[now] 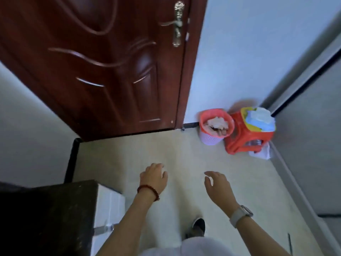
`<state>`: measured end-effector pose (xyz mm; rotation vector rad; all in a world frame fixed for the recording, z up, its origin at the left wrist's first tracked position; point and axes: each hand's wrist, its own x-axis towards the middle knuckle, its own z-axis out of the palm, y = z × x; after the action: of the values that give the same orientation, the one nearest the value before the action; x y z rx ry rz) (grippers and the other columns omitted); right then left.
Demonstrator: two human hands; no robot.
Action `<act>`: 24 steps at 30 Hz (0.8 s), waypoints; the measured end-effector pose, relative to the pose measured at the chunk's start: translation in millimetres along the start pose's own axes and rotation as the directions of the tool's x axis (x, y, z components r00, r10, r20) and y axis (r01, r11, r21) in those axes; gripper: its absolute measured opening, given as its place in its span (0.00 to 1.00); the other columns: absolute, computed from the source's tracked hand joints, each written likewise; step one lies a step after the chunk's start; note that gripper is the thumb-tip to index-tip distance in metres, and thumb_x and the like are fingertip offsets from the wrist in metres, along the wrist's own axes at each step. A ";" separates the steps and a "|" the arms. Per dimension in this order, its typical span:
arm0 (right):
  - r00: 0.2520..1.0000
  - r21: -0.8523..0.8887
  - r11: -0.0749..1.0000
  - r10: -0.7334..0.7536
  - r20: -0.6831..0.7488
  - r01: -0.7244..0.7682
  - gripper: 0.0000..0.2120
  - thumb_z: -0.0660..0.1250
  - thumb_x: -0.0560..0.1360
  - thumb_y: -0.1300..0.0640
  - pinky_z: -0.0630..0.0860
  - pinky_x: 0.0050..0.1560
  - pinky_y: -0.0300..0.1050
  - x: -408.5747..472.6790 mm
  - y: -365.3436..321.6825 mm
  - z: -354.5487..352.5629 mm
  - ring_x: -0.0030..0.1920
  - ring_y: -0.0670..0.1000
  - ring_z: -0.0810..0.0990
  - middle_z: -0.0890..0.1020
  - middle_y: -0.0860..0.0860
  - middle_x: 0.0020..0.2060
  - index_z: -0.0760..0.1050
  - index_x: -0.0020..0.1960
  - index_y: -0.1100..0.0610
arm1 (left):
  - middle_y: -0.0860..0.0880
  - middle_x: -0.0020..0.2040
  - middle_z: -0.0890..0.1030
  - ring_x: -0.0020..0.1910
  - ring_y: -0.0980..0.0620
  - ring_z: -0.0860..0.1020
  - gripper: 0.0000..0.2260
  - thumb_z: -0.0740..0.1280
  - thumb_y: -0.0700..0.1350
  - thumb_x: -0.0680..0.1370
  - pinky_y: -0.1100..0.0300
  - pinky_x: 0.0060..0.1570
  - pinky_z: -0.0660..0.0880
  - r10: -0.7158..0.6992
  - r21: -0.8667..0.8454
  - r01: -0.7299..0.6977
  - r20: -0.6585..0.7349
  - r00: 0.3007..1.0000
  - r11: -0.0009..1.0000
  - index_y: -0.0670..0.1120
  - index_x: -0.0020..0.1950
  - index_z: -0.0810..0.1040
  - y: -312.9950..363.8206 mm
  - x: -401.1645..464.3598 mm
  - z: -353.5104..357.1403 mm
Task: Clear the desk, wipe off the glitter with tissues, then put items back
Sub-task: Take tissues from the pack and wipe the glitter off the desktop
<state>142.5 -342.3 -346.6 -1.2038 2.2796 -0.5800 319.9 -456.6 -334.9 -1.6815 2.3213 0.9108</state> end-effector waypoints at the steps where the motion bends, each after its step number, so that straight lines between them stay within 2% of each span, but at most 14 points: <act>1: 0.999 0.008 0.999 0.048 -0.012 -0.048 0.13 0.60 0.76 0.59 0.70 0.59 0.53 5.2 24.3 -13.6 0.58 0.60 0.75 0.80 0.58 0.55 0.75 0.57 0.61 | 0.47 0.67 0.70 0.66 0.47 0.68 0.17 0.54 0.48 0.79 0.51 0.65 0.65 0.030 0.017 -0.030 0.024 0.999 0.999 0.47 0.67 0.67 26.2 10.8 10.6; 4: 0.982 0.057 0.983 0.176 -0.071 -0.172 0.13 0.59 0.76 0.59 0.70 0.59 0.54 21.3 89.6 -52.1 0.57 0.61 0.76 0.80 0.60 0.54 0.75 0.57 0.62 | 0.46 0.67 0.70 0.66 0.47 0.68 0.17 0.54 0.48 0.79 0.52 0.65 0.65 0.105 0.051 -0.110 0.091 0.990 0.993 0.47 0.67 0.67 102.4 43.3 39.9; 9: 0.939 0.097 0.944 0.325 -0.110 -0.316 0.12 0.61 0.76 0.60 0.69 0.60 0.52 53.9 160.2 -106.0 0.59 0.59 0.75 0.80 0.59 0.55 0.75 0.58 0.61 | 0.48 0.67 0.71 0.65 0.48 0.69 0.17 0.55 0.48 0.79 0.53 0.64 0.64 0.243 0.120 -0.264 0.168 0.955 0.957 0.48 0.67 0.68 206.8 86.2 64.9; 15: 0.904 0.148 0.906 0.413 -0.113 -0.396 0.12 0.60 0.76 0.60 0.69 0.60 0.52 125.8 200.4 -144.3 0.58 0.59 0.75 0.80 0.59 0.55 0.75 0.57 0.60 | 0.47 0.67 0.71 0.64 0.47 0.69 0.17 0.55 0.48 0.79 0.53 0.62 0.65 0.285 0.184 -0.328 0.226 0.931 0.926 0.48 0.67 0.68 285.6 163.6 67.2; 20: 0.872 0.183 0.882 0.463 -0.157 -0.435 0.12 0.61 0.75 0.61 0.69 0.60 0.51 212.6 236.1 -182.3 0.57 0.60 0.75 0.80 0.60 0.54 0.75 0.57 0.61 | 0.44 0.63 0.73 0.60 0.44 0.72 0.14 0.55 0.46 0.78 0.52 0.56 0.69 0.331 0.232 -0.397 0.275 0.903 0.888 0.46 0.61 0.72 360.1 263.3 73.5; 24: 0.824 0.211 0.841 0.534 -0.187 -0.498 0.12 0.61 0.75 0.62 0.68 0.59 0.49 291.5 266.5 -223.5 0.57 0.60 0.76 0.79 0.60 0.55 0.75 0.57 0.61 | 0.43 0.65 0.72 0.63 0.43 0.71 0.16 0.56 0.47 0.78 0.53 0.60 0.68 0.410 0.182 -0.481 0.322 0.853 0.858 0.45 0.64 0.70 437.3 346.9 73.7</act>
<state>-302.8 -418.9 -389.1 -0.4115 2.5600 -0.6964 -218.7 -615.5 -376.4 -0.8586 2.5403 0.7985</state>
